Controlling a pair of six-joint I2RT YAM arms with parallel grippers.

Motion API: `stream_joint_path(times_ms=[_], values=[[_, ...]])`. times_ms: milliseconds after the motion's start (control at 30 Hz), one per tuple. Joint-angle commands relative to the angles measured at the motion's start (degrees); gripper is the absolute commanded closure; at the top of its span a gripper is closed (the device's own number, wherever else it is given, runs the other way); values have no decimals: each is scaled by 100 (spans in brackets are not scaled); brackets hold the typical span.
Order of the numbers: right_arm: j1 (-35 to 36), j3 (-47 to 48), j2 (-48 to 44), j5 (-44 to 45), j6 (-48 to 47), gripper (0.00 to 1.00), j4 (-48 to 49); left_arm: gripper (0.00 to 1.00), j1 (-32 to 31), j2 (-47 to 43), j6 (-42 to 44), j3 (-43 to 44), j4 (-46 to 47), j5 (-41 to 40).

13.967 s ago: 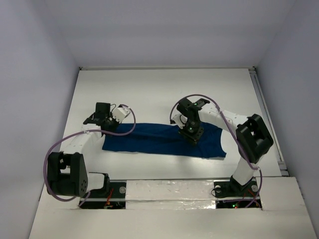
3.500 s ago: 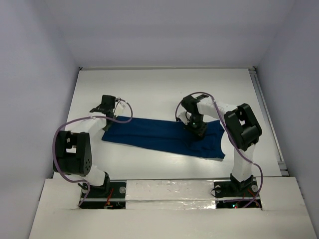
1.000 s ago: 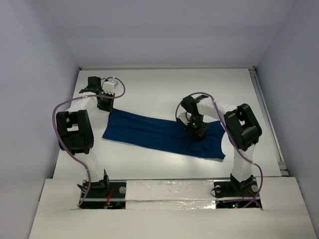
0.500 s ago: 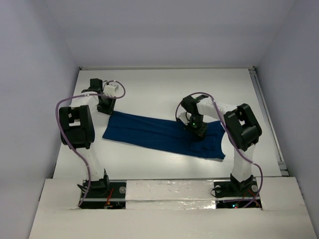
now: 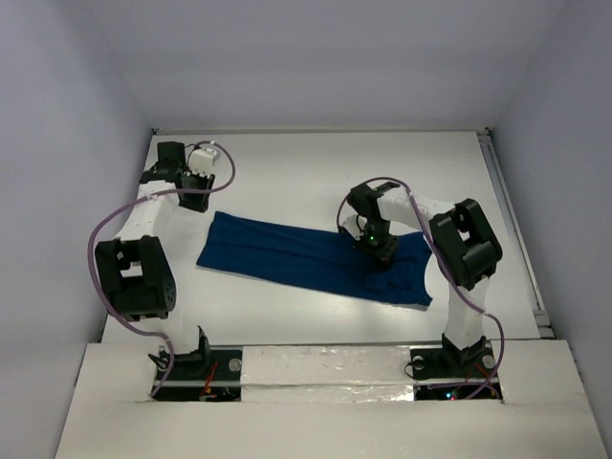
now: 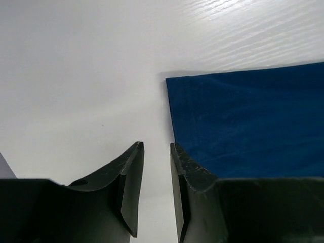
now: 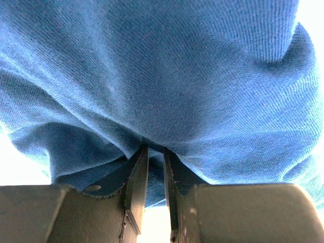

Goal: Fold and stack the t-shirts
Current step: Fold the other side of the tshirt into a rectangle

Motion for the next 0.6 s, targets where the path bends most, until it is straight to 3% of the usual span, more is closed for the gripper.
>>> stream_joint_path(times_ms=[0, 33, 167, 267, 333, 567], values=[[23, -39, 162, 91, 45, 76, 213, 76, -117, -309, 299, -149, -417, 604], [23, -31, 162, 91, 54, 76, 204, 77, -118, -327, 361, -254, -400, 674], [23, -31, 171, 82, 80, 79, 213, 100, -407, -135, 502, -694, -243, 816], [23, -57, 188, 55, 89, 88, 231, 100, -574, 59, 529, -940, -111, 869], [23, -92, 197, 64, 98, 100, 257, 100, -627, 173, 494, -984, -5, 816], [23, -127, 223, 91, 98, 100, 257, 100, -627, 525, 414, -1002, 233, 315]])
